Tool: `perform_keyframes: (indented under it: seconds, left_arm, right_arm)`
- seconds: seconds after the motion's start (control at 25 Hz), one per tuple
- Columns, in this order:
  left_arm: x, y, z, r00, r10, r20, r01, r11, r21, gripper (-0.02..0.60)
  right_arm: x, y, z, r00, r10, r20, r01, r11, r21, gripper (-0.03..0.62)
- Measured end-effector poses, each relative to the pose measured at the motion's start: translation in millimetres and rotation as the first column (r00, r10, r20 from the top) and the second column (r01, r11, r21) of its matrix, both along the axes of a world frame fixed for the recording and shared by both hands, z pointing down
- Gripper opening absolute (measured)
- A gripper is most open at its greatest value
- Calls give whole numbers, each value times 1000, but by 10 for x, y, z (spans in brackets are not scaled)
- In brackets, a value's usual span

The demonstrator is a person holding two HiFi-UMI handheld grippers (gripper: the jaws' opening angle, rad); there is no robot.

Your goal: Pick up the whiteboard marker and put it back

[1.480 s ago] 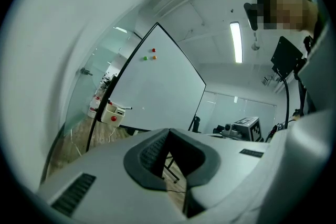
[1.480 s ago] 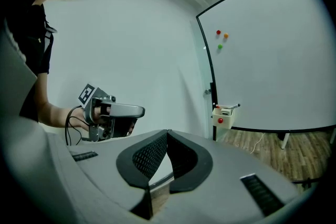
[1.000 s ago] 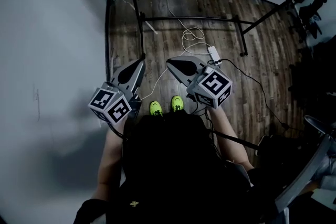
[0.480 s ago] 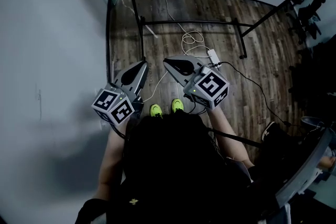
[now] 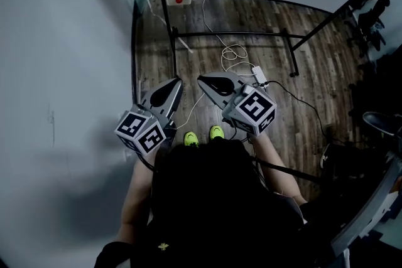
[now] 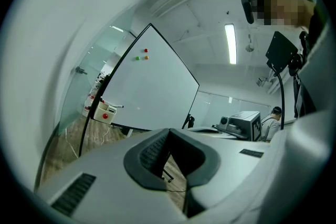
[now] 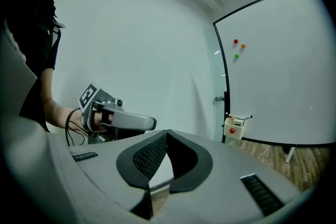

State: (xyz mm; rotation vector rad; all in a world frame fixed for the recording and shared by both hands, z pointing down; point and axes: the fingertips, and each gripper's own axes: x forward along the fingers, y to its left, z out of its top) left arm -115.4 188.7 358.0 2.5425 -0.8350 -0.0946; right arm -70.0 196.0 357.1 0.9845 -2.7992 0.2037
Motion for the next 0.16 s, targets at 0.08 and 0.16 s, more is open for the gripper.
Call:
perform_keyframes:
  seconds: [0.08, 0.16]
  left_arm:
    - [-7, -23, -12, 1000, 2, -2, -2, 1000, 3, 32]
    - [-15, -51, -23, 1000, 3, -3, -3, 1000, 6, 32]
  right_arm:
    - [-18, -26, -27, 1000, -2, 0, 2, 1000, 10, 2]
    - [-39, -63, -61, 1000, -2, 2, 2, 1000, 22, 2]
